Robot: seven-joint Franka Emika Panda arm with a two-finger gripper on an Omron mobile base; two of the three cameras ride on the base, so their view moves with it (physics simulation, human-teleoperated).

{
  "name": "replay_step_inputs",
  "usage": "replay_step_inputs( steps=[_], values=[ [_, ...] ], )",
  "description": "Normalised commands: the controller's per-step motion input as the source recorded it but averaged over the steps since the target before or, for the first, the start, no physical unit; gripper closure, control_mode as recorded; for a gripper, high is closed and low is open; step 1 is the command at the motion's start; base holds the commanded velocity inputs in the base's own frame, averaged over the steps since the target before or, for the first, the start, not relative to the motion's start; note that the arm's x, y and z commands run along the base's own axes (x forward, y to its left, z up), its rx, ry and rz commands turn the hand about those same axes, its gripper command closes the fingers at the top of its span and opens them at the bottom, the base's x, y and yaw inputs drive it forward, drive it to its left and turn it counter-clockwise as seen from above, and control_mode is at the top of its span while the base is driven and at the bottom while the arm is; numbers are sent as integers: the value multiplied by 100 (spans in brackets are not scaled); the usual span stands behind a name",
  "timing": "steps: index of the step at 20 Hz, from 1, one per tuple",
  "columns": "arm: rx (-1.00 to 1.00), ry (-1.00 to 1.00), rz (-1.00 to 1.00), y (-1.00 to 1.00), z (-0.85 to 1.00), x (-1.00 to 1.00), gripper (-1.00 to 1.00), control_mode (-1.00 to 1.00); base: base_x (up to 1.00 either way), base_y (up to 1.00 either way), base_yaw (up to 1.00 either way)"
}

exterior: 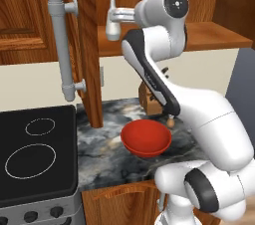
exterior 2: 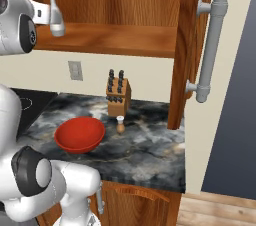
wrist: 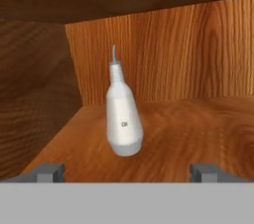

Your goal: Retrieve the bottle and the shaker from the cabinet and place them next to the mixing bowl on the counter. Then add garlic from the fridge to the mixing bowl.

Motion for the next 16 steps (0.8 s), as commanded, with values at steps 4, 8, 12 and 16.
replay_step_inputs(
  steps=[4, 8, 12, 16],
  values=[
    [-8, 4, 0, 0, 13, 25, -100, -100, 0, 0, 0],
    [0, 0, 0, 0, 0, 14, -100, -100, 0, 0, 0],
    [0, 0, 0, 0, 0, 25, -100, -100, 0, 0, 0],
    [0, 0, 0, 6, 0, 27, -100, -100, 0, 0, 0]
  ],
)
